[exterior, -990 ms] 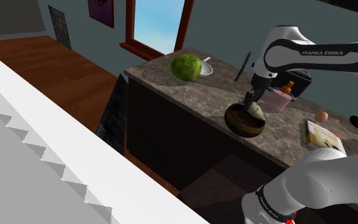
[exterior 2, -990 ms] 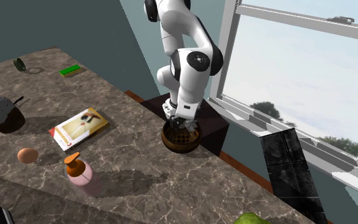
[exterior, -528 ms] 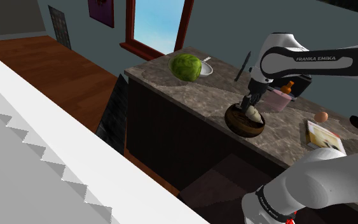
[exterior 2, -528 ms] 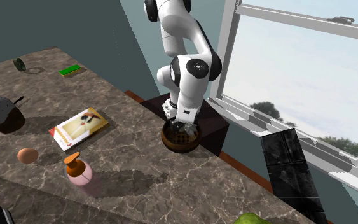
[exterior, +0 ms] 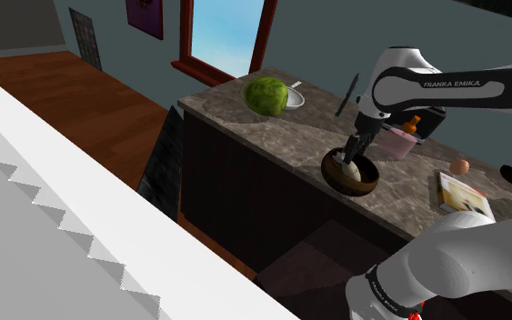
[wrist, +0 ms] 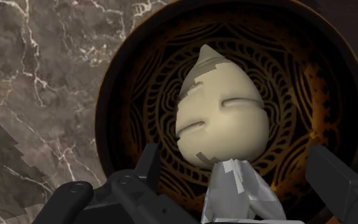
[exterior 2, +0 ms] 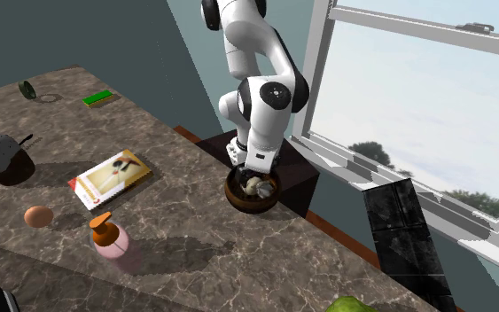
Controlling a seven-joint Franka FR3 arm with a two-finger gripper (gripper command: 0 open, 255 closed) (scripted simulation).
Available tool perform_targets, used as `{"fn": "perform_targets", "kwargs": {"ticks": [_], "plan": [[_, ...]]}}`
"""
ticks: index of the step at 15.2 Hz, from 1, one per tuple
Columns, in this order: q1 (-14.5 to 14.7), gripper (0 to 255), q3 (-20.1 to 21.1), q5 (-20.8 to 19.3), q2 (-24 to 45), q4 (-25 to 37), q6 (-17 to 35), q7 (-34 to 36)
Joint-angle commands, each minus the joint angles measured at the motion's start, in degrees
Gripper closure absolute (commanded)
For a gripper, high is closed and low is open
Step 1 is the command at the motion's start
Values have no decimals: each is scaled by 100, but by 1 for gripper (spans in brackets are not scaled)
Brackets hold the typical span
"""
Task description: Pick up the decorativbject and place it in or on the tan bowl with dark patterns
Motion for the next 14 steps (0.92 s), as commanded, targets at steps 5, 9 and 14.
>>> {"fn": "perform_targets", "kwargs": {"ticks": [5,9,14], "plan": [[45,0,90,86,-71,524,-598,-17],[56,0,112,107,-76,671,-749,-22],[56,0,112,107,-76,671,-749,-22]]}}
